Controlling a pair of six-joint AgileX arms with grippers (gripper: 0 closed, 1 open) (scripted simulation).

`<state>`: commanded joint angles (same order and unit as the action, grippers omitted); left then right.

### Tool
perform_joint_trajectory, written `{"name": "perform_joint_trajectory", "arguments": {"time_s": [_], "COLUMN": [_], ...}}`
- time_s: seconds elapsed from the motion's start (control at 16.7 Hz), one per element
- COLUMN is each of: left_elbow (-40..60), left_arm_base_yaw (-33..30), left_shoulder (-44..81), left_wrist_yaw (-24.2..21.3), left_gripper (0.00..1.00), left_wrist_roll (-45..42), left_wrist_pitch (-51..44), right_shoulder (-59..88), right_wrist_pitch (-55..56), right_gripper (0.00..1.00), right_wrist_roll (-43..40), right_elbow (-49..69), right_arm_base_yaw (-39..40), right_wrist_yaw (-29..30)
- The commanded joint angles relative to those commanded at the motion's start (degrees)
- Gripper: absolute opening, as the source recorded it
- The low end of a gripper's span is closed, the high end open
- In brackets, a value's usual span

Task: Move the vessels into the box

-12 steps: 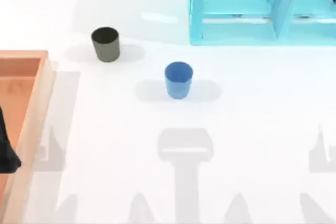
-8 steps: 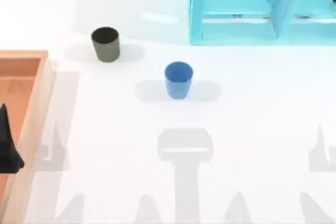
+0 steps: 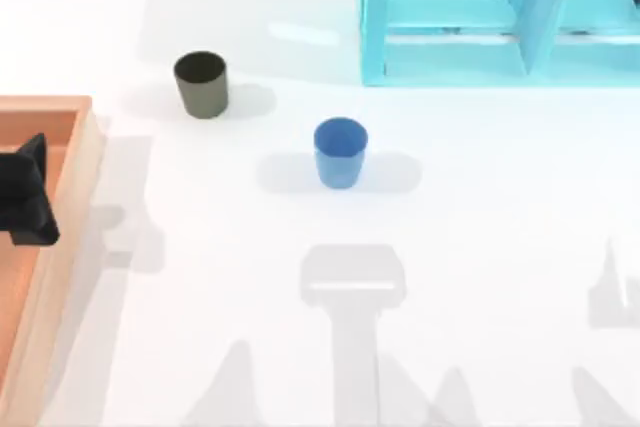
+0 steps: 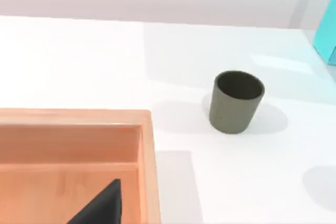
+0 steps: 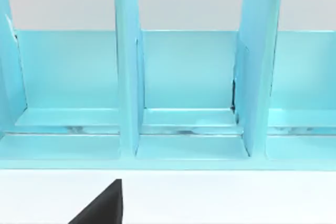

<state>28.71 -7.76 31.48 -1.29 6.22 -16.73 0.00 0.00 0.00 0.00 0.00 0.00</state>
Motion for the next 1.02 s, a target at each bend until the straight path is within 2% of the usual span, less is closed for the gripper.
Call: {"name": "perform_joint_trajectory", "arguments": {"time_s": [0.24,0.48,0.78,1.02], "left_elbow": [23.87,45.79,63.39,78.65], "left_arm_base_yaw": [-0.61,-2.03,-1.81,-3.01], "left_shoulder": [28.18,53.69,73.62,86.48], "left_wrist_yaw": [1.74,2.12,3.72,3.31], "left_gripper": [1.00,1.00,1.00,1.00], "left_wrist_roll": [4.34,7.19,11.49,14.01], "left_wrist_pitch": [-12.02,-20.17,-28.45,-37.77], "right_shoulder": [0.00,0.00,0.00,0.00], "right_wrist_pitch": [0.00,0.00,0.00,0.00], "right_gripper": [1.00,1.00,1.00,1.00], "right_wrist_roll": [0.00,0.00,0.00,0.00], "right_elbow": [0.00,0.00,0.00,0.00], "right_arm_base_yaw": [0.00,0.00,0.00,0.00], "right_wrist_yaw": [0.00,0.00,0.00,0.00]}}
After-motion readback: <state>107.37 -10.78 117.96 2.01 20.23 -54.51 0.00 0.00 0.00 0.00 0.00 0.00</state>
